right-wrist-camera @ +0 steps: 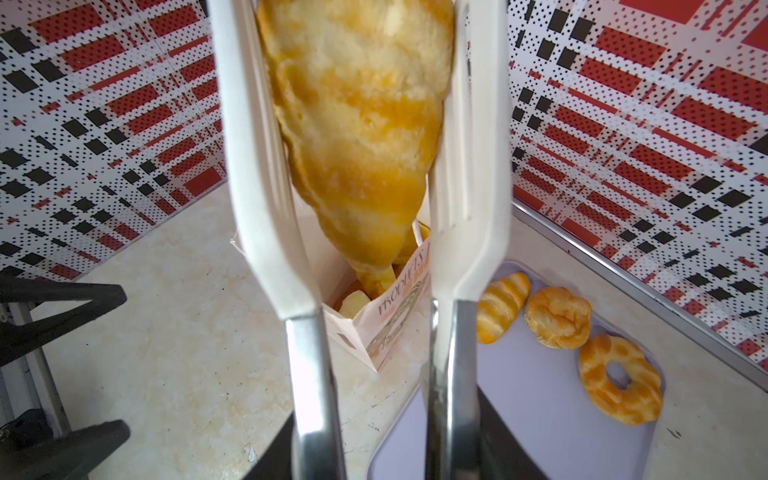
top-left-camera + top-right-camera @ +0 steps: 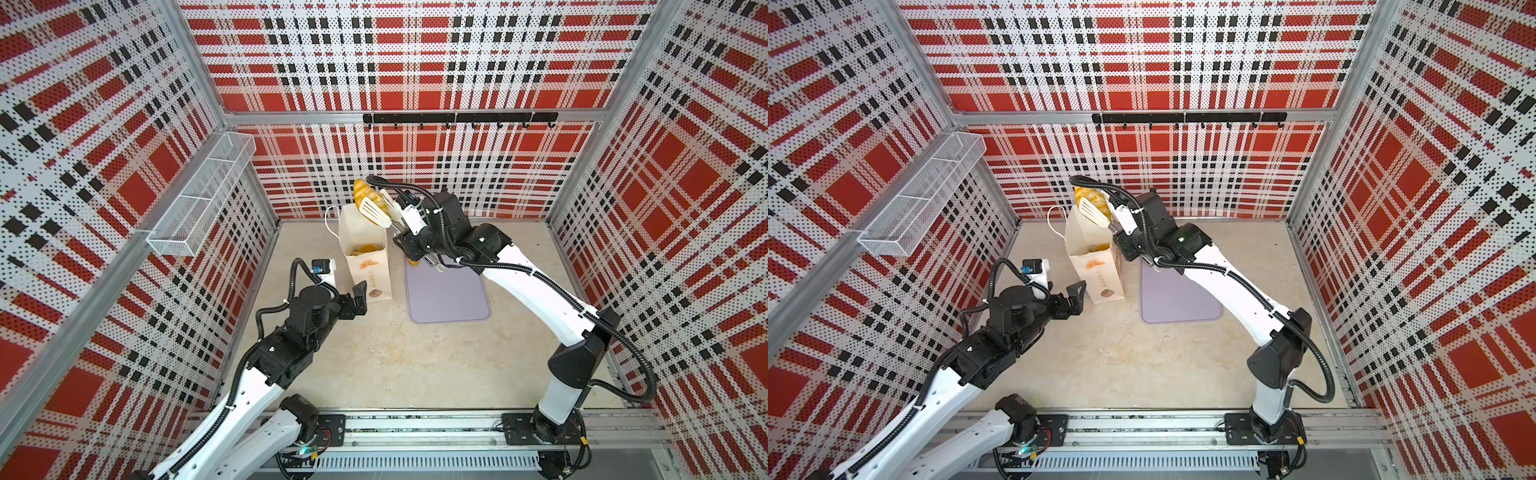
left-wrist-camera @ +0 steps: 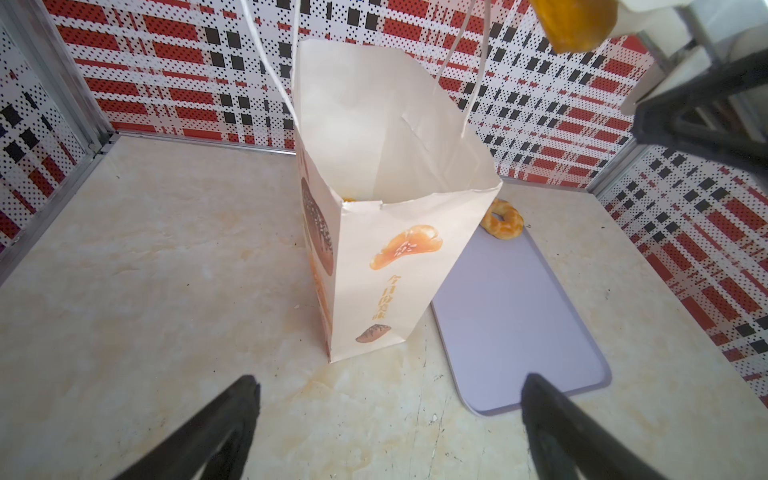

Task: Place the fake bread into the paper bag
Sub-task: 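Carry the croissant in the tongs over the paper bag with the right gripper, then open the tongs with the right gripper to drop the croissant into the bag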

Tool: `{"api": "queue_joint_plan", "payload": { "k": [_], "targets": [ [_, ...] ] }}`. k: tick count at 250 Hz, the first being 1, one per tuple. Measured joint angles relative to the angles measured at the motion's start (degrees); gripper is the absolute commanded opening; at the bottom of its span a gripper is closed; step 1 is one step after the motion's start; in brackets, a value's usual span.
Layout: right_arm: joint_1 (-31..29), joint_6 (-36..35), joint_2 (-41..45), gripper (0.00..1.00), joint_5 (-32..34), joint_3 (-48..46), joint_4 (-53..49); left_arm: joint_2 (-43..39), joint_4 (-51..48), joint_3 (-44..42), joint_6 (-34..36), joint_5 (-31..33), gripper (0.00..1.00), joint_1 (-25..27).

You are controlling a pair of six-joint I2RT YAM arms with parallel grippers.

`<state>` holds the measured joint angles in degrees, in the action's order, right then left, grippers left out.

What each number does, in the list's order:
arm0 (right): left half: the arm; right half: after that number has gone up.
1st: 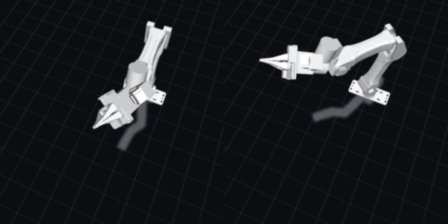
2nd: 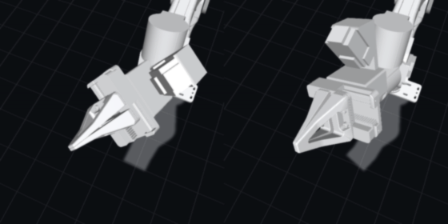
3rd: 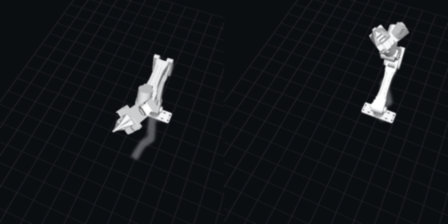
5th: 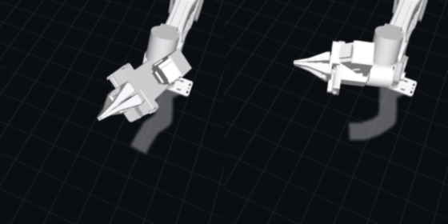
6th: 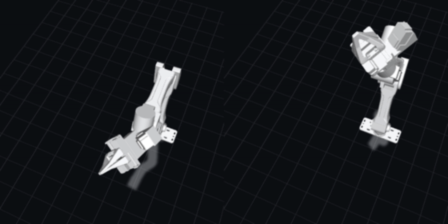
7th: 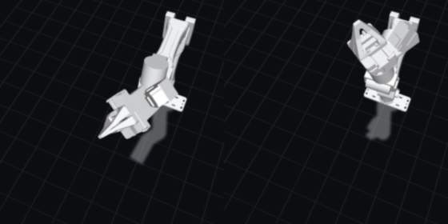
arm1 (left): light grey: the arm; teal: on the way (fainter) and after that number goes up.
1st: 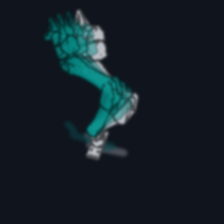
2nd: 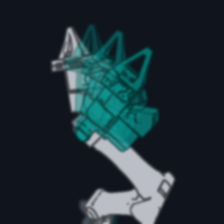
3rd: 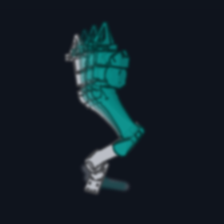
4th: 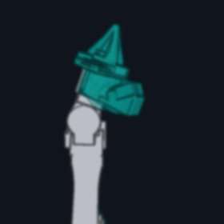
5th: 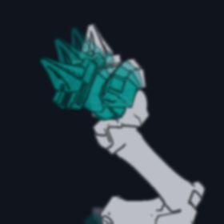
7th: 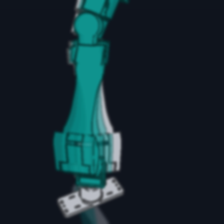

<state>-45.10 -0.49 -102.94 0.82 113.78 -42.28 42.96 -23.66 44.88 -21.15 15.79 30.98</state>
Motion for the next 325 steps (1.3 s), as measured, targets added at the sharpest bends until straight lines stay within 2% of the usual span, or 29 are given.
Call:
{"api": "queue_joint_plan", "payload": {
  "k": [131, 228, 288, 325],
  "targets": [
    [-2.2, 0.1, -5.0, 0.49, 0.1, 2.0, 0.4, -0.2, 0.0, -1.9, -1.6, -2.5, 1.0, -0.8],
    [-2.4, 0.0, -7.1, 0.52, 4.7, 2.0, -0.2, -0.3, 0.0, -2.4, -1.7, -3.6, 0.99, -0.9],
    [-2.4, -0.1, -7.1, 0.6, 6.1, 2.0, -0.4, -0.3, 0.0, -2.4, -1.7, -3.8, 0.99, -1.0],
    [-2.4, -0.2, -7.1, 0.62, 6.6, 2.0, -0.4, -0.5, 0.0, -2.5, -1.7, -3.9, 0.99, -1.0]
  ]
}}
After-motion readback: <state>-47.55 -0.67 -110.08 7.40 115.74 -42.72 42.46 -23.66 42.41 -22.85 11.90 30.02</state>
